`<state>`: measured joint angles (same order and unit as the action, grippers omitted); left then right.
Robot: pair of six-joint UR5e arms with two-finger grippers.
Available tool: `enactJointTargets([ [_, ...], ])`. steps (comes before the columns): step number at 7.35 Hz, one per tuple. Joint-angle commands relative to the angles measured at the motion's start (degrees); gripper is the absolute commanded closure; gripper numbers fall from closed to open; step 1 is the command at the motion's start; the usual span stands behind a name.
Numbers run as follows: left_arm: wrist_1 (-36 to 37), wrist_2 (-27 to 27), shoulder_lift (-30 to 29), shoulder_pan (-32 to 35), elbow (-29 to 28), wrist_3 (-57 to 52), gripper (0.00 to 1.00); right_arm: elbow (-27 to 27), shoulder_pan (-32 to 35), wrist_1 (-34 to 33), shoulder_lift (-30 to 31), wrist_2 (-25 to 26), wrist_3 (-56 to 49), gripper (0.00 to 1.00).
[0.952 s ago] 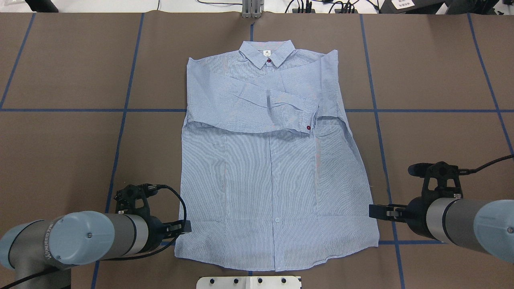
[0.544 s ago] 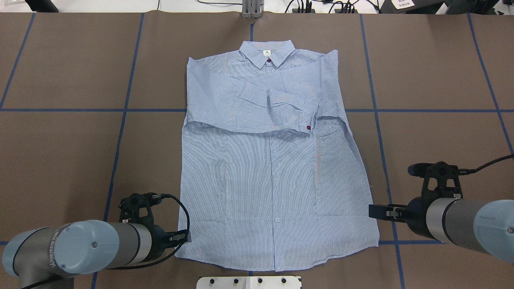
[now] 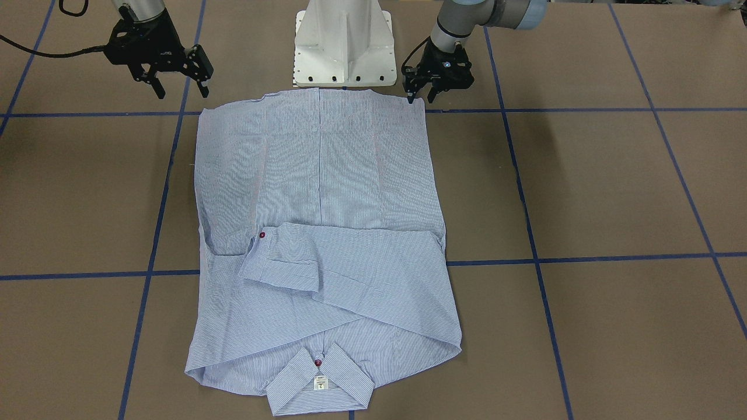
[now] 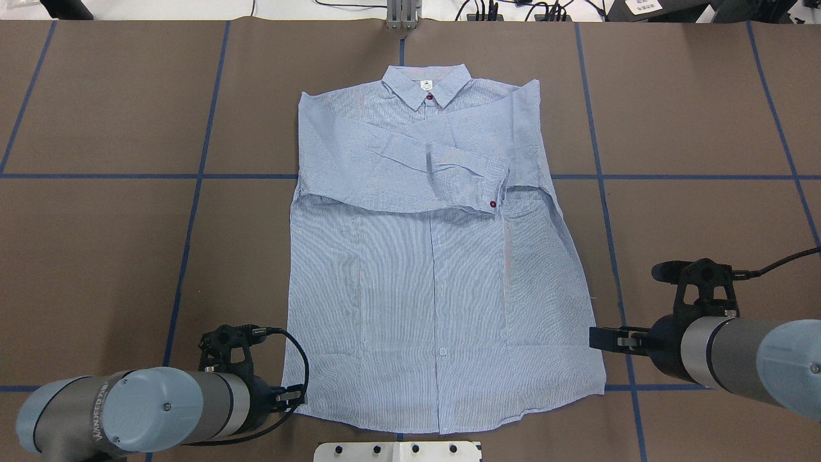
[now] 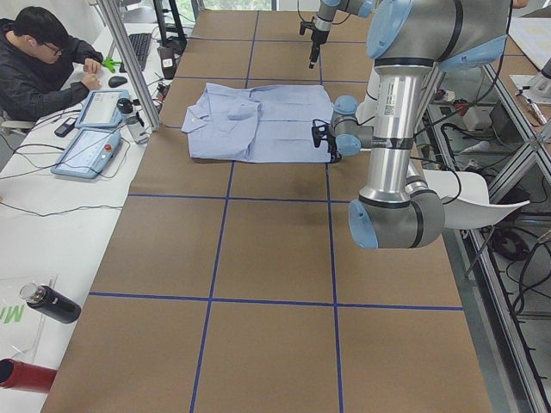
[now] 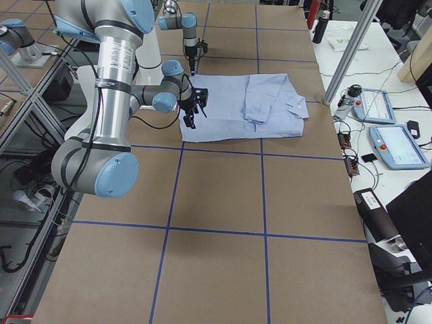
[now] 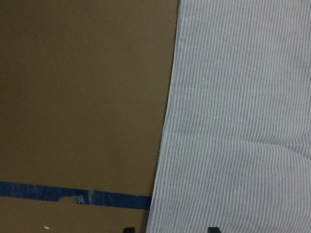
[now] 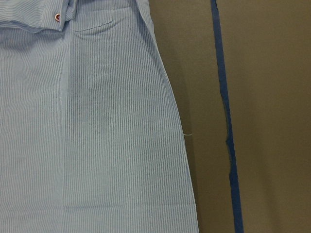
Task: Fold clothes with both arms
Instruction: 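Lower both grippers onto the near hem corners and grasp them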
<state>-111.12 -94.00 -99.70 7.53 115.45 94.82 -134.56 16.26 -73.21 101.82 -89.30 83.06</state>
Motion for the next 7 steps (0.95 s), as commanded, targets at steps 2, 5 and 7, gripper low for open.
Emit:
enactJointTargets([
  [2,1.9,-0.1,-1.1,-0.1,-0.1,-0.7,0.47,0.0,0.0,0.0,0.0,0.0,0.0,0.0],
  [5,2.0,0.0,-1.0,-0.1,-0.2,-0.8,0.49,0.0,0.0,0.0,0.0,0.0,0.0,0.0],
  [7,2.0,0.0,-1.0,-0.1,-0.5,-0.8,0.5,0.0,0.0,0.0,0.0,0.0,0.0,0.0],
])
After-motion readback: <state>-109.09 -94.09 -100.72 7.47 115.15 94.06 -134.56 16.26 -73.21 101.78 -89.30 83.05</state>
